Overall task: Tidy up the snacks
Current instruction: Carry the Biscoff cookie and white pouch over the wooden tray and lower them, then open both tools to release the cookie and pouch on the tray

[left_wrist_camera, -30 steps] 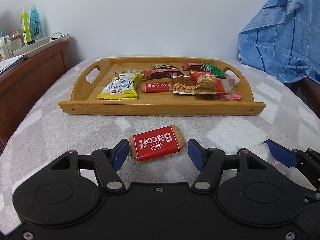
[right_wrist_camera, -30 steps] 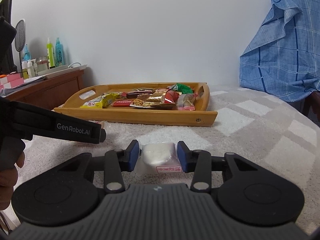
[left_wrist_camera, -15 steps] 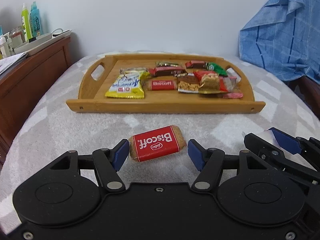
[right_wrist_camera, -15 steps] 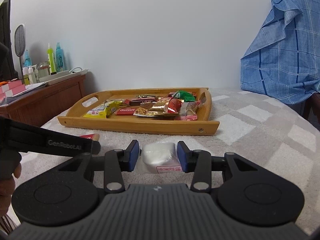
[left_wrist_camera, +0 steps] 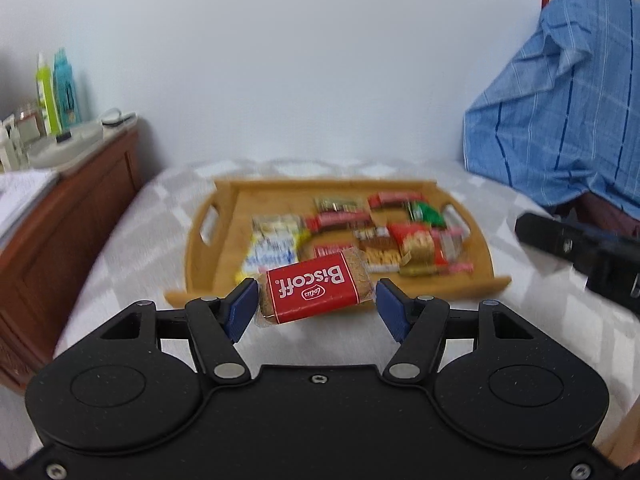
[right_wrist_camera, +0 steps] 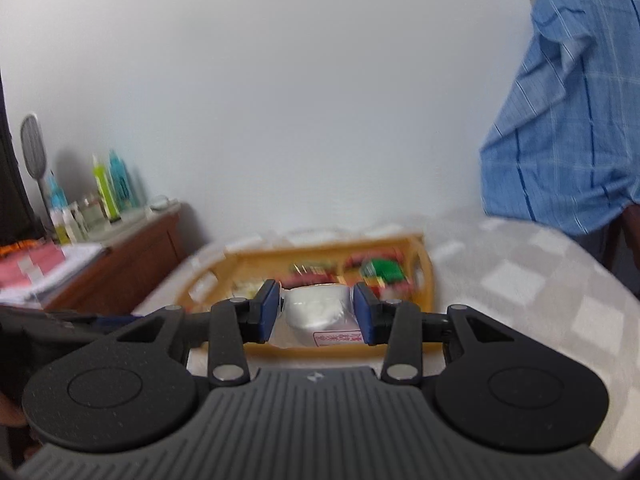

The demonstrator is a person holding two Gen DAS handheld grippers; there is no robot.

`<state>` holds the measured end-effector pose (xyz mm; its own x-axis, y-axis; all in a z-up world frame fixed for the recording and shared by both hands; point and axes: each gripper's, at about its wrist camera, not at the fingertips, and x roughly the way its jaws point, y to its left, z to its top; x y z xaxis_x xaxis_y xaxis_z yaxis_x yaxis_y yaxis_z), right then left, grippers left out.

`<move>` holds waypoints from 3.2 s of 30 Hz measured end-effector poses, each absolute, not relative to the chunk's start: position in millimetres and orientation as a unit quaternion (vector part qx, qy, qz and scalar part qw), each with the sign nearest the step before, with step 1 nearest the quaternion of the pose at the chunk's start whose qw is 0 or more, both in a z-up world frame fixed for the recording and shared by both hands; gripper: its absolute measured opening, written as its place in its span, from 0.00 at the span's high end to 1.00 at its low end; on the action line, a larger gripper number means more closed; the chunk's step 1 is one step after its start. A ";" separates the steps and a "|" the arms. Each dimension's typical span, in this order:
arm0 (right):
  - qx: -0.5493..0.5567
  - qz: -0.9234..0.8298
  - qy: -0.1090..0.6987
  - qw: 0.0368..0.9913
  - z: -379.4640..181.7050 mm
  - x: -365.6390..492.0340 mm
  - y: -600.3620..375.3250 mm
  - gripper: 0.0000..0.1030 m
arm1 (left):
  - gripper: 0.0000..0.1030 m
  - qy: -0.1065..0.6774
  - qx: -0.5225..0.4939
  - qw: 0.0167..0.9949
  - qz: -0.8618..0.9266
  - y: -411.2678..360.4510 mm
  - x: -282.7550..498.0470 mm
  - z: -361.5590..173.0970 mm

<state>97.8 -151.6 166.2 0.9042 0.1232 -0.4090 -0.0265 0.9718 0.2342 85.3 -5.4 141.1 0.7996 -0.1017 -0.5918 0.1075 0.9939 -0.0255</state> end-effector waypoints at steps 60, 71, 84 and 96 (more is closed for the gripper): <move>0.195 0.059 0.322 0.924 42.7 398.2 -165.0 0.55 | 0.39 0.359 -0.007 0.932 -0.045 23.3 364.0 21.7; 0.183 0.052 0.331 0.924 40.0 399.8 -159.3 0.54 | 0.39 0.367 -0.004 0.929 -0.047 23.4 366.2 19.9; 0.186 0.054 0.341 0.920 40.0 401.8 -159.8 0.53 | 0.38 0.372 0.013 0.927 -0.045 19.4 367.3 19.0; 0.198 0.059 0.348 0.914 37.5 403.9 -161.9 0.44 | 0.36 0.377 0.020 0.925 -0.044 17.4 369.2 18.9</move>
<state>403.9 -161.9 37.5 0.7503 0.2468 -0.6132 0.0294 0.9143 0.4040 369.2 17.4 18.9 0.7123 -0.0668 -0.6987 0.0969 0.9953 0.0036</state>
